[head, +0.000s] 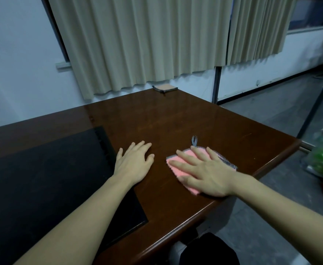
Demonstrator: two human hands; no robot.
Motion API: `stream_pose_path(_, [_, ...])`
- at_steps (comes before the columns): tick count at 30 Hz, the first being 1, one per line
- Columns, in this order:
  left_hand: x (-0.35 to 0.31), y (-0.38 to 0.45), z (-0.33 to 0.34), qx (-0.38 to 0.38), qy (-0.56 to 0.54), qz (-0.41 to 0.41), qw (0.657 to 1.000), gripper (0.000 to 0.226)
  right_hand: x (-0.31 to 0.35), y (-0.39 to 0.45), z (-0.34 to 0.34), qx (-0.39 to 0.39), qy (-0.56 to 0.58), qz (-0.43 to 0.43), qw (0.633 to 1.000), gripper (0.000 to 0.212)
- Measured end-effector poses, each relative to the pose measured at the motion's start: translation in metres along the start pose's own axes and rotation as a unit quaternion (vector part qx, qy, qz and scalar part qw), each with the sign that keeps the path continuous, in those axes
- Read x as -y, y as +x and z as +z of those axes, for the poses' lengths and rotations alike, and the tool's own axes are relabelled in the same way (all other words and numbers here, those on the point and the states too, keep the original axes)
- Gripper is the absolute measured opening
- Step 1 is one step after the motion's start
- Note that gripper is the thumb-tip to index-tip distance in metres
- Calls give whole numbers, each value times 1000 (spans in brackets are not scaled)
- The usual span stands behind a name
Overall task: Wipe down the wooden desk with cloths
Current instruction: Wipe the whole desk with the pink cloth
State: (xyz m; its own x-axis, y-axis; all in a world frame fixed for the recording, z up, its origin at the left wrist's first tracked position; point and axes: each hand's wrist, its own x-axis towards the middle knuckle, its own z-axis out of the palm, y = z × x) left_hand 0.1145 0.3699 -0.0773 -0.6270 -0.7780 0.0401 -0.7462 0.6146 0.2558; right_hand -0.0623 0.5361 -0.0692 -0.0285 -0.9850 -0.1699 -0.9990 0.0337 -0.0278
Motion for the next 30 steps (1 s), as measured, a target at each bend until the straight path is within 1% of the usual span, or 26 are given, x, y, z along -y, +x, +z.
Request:
stream_pose_path(4, [-9, -7, -2, -3, 0, 8, 1000, 53, 6, -30, 9, -4, 5, -29, 1000, 60])
stream_pose_path(8, [-17, -11, -4, -3, -6, 24, 1000, 53, -14, -21, 9, -9, 13, -30, 999, 54])
stream_pose_path(11, [-17, -13, -3, 0, -10, 25, 1000, 53, -47, -1, 6, -18, 8, 30, 999, 52])
stream_pose_path(14, [-14, -17, -3, 3, -9, 25, 1000, 53, -78, 12, -3, -7, 31, 105, 994, 55])
stream_pose_path(16, [-13, -19, -3, 5, -7, 23, 1000, 53, -86, 15, -5, 0, 43, 128, 991, 56])
stream_pose_path(19, [-14, -23, -6, 7, -6, 19, 1000, 53, -78, 7, -1, -2, 39, 145, 989, 57])
stream_pose_path(22, [-13, -26, -8, 9, -8, 18, 1000, 53, -55, -15, 2, -2, 35, 126, 991, 57])
stream_pose_path(26, [-6, -28, -10, 4, -16, 17, 1000, 53, -12, -48, 15, -23, 14, 61, 998, 63])
stream_pose_path(28, [1, -29, -12, 6, -16, 10, 1000, 53, 1, -54, 22, -39, 21, 39, 998, 60])
stream_pose_path(30, [9, -31, -14, 7, -14, 3, 1000, 53, 0, -52, 24, -42, 34, 29, 998, 55])
